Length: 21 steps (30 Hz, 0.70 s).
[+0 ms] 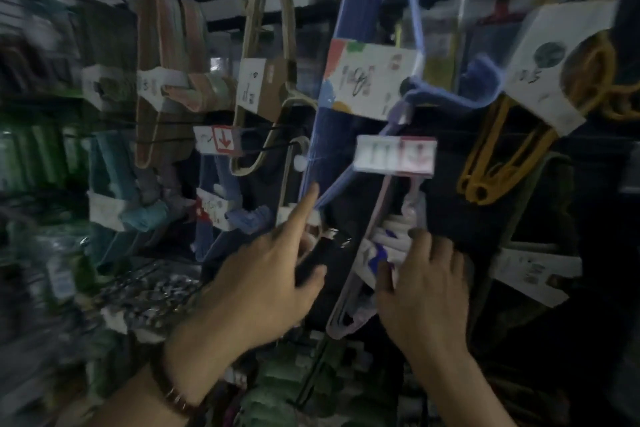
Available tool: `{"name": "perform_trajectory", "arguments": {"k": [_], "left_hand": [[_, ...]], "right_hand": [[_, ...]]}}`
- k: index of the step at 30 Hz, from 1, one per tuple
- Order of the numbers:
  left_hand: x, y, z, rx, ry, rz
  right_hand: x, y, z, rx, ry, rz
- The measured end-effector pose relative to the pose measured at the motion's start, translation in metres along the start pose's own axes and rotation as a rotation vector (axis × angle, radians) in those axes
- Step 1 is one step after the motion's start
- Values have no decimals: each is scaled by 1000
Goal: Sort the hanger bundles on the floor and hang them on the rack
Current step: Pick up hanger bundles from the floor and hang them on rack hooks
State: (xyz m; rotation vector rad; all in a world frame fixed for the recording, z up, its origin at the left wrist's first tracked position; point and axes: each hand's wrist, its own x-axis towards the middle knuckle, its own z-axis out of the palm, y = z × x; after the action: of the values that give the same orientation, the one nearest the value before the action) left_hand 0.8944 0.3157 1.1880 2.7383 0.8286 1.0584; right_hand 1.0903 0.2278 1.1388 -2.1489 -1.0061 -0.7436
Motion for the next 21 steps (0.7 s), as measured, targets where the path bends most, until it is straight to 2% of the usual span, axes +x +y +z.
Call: {"name": "perform_trajectory", "arguments": {"k": [2,5,7,9,13,15,18,21], "left_hand": [[-36,-22,8,76,-92,-97],[-110,-58,19,177,-373,-306],[-173,-86,29,215,-556,-419],[-244,-113,35,180,-669,-557],[-389,-156,23,106,-728,-807],[-461,-173,14,87,-731,-941],[-563,-198,11,59,-747,-1003],[-644,-219,17,-59,-738,-1229]], "right_hand": [[-29,-9,3,150,-77,-126],[-81,-30,20,309,-437,-274],[-122,-50,36,330,-647,-372],[-167,-71,57,309,-854,-501],[-274,-117,103,322,-1247,-610],[-333,-144,121,299,-1355,-647],[-421,-181,143,254,-1515,-662],[-507,-209,173,188,-1673,-637]]}}
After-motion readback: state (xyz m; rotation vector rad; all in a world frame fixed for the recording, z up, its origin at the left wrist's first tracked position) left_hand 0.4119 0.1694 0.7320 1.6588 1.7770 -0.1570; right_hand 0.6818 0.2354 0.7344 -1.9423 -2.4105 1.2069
